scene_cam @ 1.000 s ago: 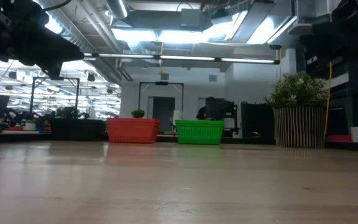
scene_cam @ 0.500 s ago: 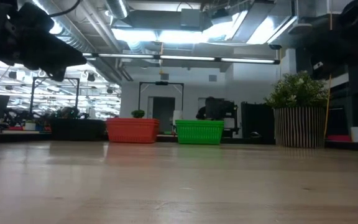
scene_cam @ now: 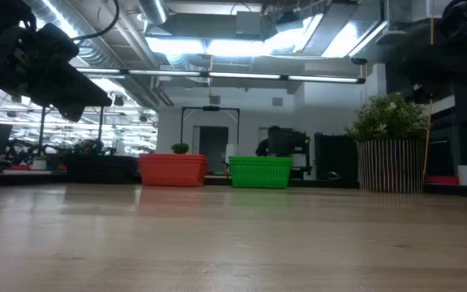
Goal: Stack baskets by color
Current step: Return to Home Position
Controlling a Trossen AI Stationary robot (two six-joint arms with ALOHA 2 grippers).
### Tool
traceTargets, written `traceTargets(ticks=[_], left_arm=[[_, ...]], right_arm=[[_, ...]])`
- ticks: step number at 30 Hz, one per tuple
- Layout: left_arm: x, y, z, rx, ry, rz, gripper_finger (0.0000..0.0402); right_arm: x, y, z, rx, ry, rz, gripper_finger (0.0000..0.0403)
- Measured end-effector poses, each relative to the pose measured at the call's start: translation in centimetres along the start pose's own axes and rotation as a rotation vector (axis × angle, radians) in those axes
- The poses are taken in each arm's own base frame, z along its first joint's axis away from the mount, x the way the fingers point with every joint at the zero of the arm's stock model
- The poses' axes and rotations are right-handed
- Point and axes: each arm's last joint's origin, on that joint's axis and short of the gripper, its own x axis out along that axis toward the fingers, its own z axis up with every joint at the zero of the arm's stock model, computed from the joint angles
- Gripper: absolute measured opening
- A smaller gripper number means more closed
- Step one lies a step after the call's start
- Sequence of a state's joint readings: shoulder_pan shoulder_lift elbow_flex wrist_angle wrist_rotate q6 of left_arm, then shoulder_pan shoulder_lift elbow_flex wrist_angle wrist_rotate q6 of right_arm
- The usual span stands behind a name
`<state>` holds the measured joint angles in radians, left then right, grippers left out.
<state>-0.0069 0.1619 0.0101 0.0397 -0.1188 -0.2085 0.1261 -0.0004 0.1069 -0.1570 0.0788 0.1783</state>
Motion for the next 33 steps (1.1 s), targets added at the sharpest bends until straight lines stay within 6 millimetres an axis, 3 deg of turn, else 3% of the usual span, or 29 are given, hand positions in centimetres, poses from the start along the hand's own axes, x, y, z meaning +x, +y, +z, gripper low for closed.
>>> traceTargets(ticks=[7, 33], left_arm=[[0.0, 0.0, 0.1, -0.003, -0.008, 0.006, 0.0090], [0.0, 0.1, 0.0, 0.009, 0.001, 0.013, 0.0090]], right_arm=[[0.6, -0.2, -1.2, -0.025, -0.031, 0.005, 0.0114], [0.7, -0.2, -1.2, -0.104, -0.057, 0.008, 0.0114]])
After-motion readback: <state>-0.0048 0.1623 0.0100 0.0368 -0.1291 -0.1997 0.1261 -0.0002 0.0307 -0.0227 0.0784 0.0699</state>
